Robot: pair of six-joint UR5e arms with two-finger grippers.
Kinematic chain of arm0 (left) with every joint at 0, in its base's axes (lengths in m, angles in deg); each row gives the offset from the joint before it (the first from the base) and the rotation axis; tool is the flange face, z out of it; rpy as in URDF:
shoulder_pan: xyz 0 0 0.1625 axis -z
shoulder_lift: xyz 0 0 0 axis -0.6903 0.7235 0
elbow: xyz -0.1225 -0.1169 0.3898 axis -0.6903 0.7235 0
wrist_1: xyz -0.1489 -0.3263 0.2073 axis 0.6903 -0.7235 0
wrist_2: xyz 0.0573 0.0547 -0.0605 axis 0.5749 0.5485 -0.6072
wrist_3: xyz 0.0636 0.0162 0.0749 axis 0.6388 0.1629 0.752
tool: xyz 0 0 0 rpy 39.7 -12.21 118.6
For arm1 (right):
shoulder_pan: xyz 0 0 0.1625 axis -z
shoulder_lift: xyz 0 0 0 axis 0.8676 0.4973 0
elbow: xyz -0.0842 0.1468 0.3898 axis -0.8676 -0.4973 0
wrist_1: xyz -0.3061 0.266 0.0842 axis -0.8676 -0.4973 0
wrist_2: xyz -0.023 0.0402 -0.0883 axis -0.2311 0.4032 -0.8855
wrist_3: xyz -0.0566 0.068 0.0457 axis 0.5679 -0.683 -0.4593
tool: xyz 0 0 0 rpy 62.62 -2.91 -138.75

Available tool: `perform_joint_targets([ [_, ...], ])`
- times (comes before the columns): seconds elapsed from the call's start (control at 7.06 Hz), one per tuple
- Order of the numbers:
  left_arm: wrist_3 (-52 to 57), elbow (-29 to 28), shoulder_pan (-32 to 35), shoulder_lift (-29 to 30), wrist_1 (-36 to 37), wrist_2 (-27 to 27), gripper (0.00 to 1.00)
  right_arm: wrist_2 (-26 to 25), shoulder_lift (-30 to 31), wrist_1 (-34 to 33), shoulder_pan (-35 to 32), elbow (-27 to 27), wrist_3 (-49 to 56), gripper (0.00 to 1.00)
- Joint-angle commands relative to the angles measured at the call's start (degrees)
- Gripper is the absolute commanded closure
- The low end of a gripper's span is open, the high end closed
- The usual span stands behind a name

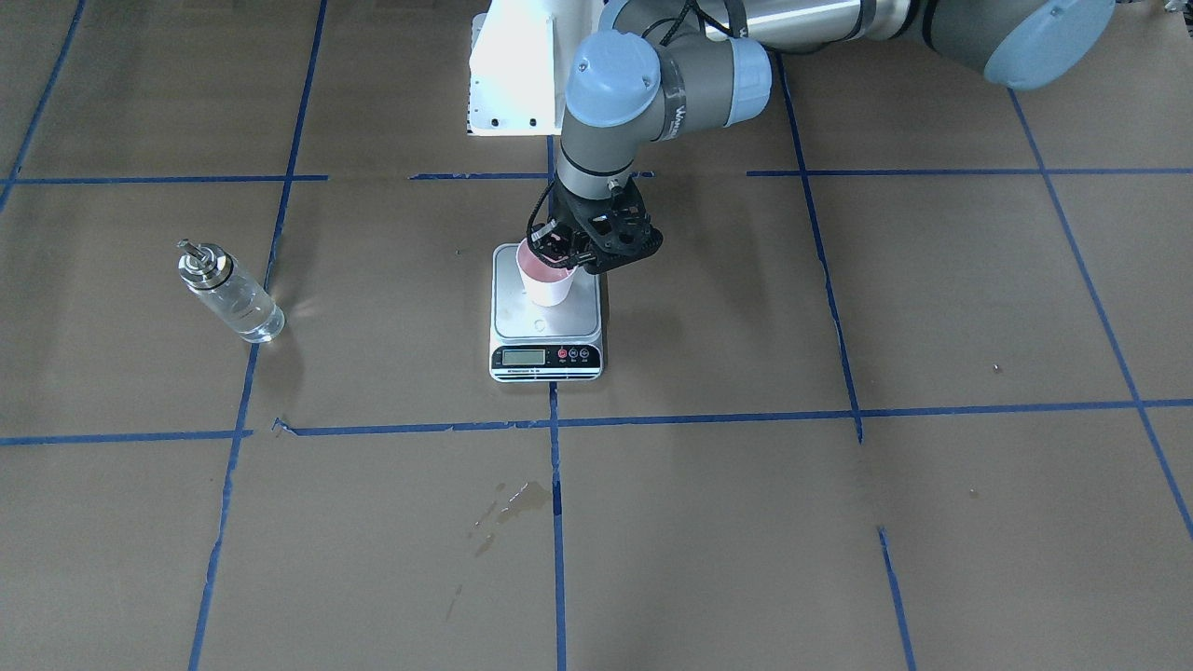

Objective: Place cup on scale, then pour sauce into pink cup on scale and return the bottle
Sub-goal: 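Lift the pink cup with the left gripper and carry it onto the scale, then open the left gripper and release the cup on the scale, then withdraw the left arm away while the right arm reaches toward the glass bottle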

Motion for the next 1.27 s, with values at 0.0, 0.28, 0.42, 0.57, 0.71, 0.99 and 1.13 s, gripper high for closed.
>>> perform_joint_targets([
  [0.0, 0.46, 5.54, 0.14, -2.68, 0.57, 0.03, 0.00, 0.57, -0.10, -0.44, 0.00, -0.05, -0.55, 0.00],
  [0.28, 5.70, 10.63, 1.27, -2.87, 5.47, -0.32, 0.00, 3.29, -0.54, -0.44, 0.00, 0.30, -3.37, 0.00],
  [0.42, 8.00, 14.14, 5.20, -2.87, 8.55, -2.41, 0.00, 3.13, -0.71, -0.53, -0.09, 2.13, -4.50, 0.00],
  [0.57, 10.46, 17.75, 11.76, -2.61, 13.36, -5.39, 0.00, 2.86, -0.45, -0.79, 0.00, 4.32, -8.69, 0.00],
  [0.71, 17.18, 19.00, 16.27, -2.96, 17.33, -5.42, 0.00, 2.95, 0.77, -0.79, 1.30, 9.74, -12.82, 0.00],
  [0.99, 30.70, 20.50, 23.39, -8.29, 17.89, -5.51, 0.00, 2.08, 5.24, -0.88, 8.12, 24.65, -25.79, 0.00],
  [1.13, 36.09, 21.90, 26.74, -11.19, 17.89, -5.51, 0.00, -1.67, 7.78, -0.88, 12.78, 30.83, -31.70, 0.00],
])
